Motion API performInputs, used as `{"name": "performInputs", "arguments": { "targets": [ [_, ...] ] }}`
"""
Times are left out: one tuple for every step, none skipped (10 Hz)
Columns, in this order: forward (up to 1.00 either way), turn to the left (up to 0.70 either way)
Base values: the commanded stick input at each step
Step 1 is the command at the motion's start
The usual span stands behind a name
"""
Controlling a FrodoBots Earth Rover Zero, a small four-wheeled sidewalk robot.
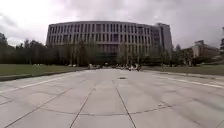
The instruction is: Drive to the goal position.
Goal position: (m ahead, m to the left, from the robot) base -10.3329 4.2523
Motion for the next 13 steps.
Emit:
{"name": "performInputs", "arguments": {
  "targets": [
    [0.7, 0.0],
    [0.7, 0.0],
    [0.7, 0.0],
    [0.7, 0.0],
    [0.7, 0.0],
    [0.7, 0.0],
    [0.7, 0.0],
    [0.7, 0.0],
    [0.7, 0.0],
    [0.7, 0.0],
    [0.7, 0.0],
    [0.7, 0.0],
    [0.7, 0.0]
  ]
}}
